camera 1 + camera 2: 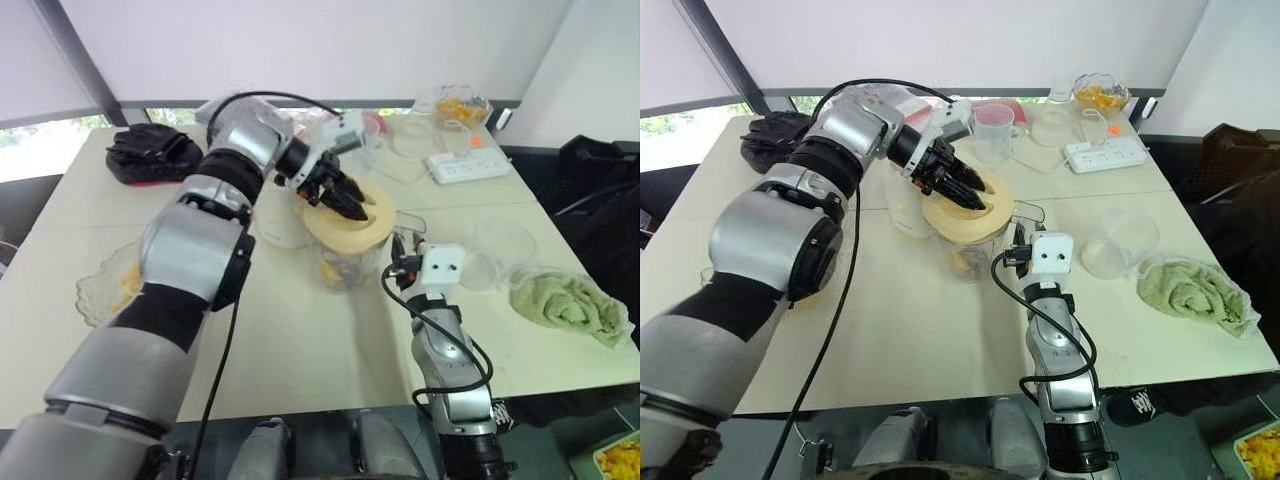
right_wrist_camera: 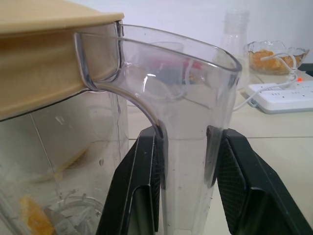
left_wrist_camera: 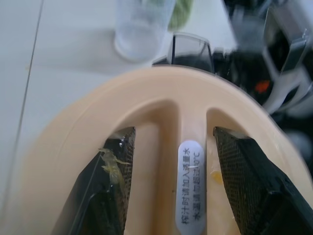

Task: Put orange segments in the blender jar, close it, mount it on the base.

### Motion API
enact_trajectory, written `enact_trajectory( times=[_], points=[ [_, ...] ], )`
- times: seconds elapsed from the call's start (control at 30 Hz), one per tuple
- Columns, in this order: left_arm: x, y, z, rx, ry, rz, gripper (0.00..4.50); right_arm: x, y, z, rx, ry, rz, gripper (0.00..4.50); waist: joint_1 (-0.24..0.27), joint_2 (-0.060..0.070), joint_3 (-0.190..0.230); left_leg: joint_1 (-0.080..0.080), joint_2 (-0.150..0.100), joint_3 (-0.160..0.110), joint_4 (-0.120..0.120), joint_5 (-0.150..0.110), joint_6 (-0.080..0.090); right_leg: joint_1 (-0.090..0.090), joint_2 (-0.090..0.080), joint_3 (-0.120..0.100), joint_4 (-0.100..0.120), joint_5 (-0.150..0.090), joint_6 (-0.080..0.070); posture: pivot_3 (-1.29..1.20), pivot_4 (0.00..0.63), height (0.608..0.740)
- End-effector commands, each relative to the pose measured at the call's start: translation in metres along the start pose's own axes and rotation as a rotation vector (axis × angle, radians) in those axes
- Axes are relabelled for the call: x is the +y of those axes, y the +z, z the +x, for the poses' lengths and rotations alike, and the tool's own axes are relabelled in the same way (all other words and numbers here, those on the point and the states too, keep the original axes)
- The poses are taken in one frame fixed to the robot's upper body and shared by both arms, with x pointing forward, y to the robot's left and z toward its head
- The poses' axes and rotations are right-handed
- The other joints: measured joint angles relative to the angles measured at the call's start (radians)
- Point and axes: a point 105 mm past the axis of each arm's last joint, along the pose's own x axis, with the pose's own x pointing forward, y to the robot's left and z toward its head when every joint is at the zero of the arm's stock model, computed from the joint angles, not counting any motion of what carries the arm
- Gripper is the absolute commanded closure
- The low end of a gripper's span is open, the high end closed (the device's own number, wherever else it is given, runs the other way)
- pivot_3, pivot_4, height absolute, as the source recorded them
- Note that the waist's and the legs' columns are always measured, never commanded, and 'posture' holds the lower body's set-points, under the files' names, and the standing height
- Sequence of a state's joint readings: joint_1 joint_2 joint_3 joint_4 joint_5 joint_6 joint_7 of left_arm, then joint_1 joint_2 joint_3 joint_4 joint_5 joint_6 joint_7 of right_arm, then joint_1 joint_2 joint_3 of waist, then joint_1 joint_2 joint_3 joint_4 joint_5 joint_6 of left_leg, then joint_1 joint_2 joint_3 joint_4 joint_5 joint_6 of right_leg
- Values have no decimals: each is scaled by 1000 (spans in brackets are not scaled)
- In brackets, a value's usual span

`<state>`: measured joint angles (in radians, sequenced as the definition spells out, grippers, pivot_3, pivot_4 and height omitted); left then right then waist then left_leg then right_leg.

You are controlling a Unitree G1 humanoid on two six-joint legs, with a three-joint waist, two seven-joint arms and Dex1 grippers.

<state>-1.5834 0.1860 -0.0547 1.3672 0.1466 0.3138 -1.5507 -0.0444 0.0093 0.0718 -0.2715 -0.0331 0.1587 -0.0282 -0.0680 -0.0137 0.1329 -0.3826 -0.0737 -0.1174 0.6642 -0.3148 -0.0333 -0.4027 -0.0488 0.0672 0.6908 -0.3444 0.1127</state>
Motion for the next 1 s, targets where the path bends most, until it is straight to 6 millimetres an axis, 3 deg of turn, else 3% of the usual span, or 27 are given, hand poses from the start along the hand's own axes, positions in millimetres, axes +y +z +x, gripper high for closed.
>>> enact_trajectory(
  times=[0.03,0.07,0.27,0.43,0.53,0.67,0.77,0.87,0.93,1.0],
  points=[
    [-3,45,-17,-234,20,39,1878,28,12,-1,-51,145,7,3456,-2,-1,1,-2,0,0,1,0,-1,-3,0,1,1,0,0,0,150,740],
    [-3,48,-19,-260,20,35,1878,27,12,-1,-51,146,7,3456,-3,-2,1,-4,0,0,2,0,-1,-4,0,1,2,0,0,0,150,740],
    [-5,92,-77,-701,47,-21,1878,30,11,1,-47,190,-6,3456,-5,-2,4,-5,0,1,2,1,-1,-10,0,2,7,0,0,0,150,740],
    [-1,79,-104,-877,74,-40,1878,22,12,5,-48,211,-19,3456,-3,-2,4,-5,0,1,2,1,-2,-11,0,2,9,0,-1,0,150,740],
    [3,43,-102,-824,137,-27,1878,15,16,7,-55,223,-18,3456,-4,-1,4,-5,0,1,2,1,-3,-11,-1,2,9,1,-2,0,150,740],
    [-3,-42,-89,-622,265,-40,1878,11,25,12,-72,226,1,3456,-9,-1,4,-6,0,1,2,2,-3,-13,-1,4,10,2,-3,0,150,740],
    [-19,-101,-74,-526,353,-61,1878,-1,35,16,-86,219,11,3456,0,-3,3,-8,0,0,2,2,-4,-17,0,4,10,3,-5,0,150,740],
    [-35,-122,-67,-539,396,-97,1878,-7,43,21,-93,213,15,3456,18,0,3,-7,-1,0,4,2,-4,-13,-3,2,8,4,-6,0,150,740],
    [-43,-118,-56,-547,404,-97,1878,-21,46,22,-94,202,12,3456,31,0,3,-7,-1,0,6,2,-4,-12,-3,2,8,4,-6,0,150,740],
    [-45,-118,-65,-593,452,-118,1878,-22,58,28,-110,193,28,3456,46,-1,6,-9,-1,-1,12,2,-3,-11,-2,1,9,4,-6,0,150,740]
  ],
)
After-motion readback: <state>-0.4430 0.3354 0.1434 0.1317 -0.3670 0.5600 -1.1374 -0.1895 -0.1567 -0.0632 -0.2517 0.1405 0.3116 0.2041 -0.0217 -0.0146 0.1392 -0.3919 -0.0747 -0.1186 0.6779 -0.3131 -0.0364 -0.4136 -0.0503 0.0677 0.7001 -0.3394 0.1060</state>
